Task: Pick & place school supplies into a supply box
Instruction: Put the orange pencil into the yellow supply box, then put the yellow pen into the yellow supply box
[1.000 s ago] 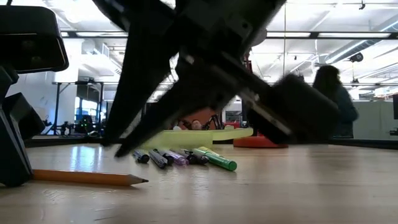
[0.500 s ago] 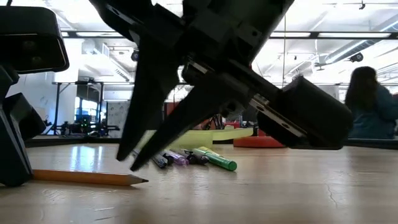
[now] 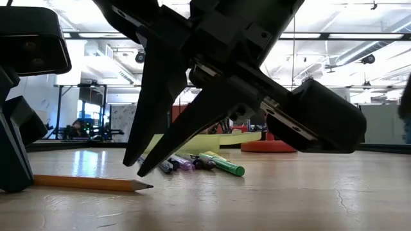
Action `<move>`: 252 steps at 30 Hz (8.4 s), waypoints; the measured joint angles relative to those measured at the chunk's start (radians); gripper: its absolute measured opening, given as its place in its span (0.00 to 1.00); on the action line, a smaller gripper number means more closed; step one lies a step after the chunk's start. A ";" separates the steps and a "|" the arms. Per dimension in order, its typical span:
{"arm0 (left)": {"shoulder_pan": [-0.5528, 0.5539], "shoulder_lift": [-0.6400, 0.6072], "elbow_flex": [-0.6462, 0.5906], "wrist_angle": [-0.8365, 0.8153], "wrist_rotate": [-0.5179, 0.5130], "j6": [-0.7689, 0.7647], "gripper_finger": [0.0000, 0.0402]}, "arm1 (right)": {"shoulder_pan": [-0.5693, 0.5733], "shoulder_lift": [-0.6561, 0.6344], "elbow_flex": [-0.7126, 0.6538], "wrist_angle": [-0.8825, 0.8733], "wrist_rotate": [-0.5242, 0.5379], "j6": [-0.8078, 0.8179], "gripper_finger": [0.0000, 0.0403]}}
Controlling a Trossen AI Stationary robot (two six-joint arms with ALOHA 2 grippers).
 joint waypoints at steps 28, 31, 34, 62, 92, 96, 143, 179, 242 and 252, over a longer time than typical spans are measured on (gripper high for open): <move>-0.008 -0.183 0.003 -0.195 0.010 0.134 0.00 | -0.007 0.026 -0.004 0.018 -0.007 -0.003 0.08; -0.008 -0.234 0.003 -0.279 -0.012 0.186 0.00 | -0.010 0.026 -0.005 0.017 -0.008 -0.003 0.08; -0.008 -0.301 0.003 -0.350 -0.054 0.263 0.00 | -0.014 0.026 -0.006 0.018 -0.010 -0.015 0.08; 0.118 -0.539 -0.116 -0.571 0.069 0.933 0.42 | -0.016 0.027 -0.008 0.015 -0.012 -0.052 0.08; 0.223 -0.411 -0.140 -0.475 0.282 1.092 0.32 | -0.015 0.028 -0.008 0.017 -0.011 -0.028 0.08; 0.223 -0.392 -0.128 -0.473 0.282 1.092 0.21 | -0.015 0.028 -0.008 0.016 -0.011 -0.026 0.08; 0.311 -0.784 -0.123 -0.697 -0.119 0.229 0.02 | 0.101 -0.344 0.016 -0.898 0.333 0.180 0.08; 0.575 -0.212 -0.181 0.270 -0.252 -0.798 0.03 | 0.079 -0.340 0.005 -0.897 0.360 0.075 0.08; 0.734 -0.247 -0.176 0.193 -0.010 -0.323 0.24 | 0.081 -0.340 0.001 -0.924 0.348 -0.090 0.08; 0.780 -0.271 -0.180 0.151 -0.010 -0.245 0.24 | 0.081 -0.340 -0.001 -0.923 0.325 -0.094 0.08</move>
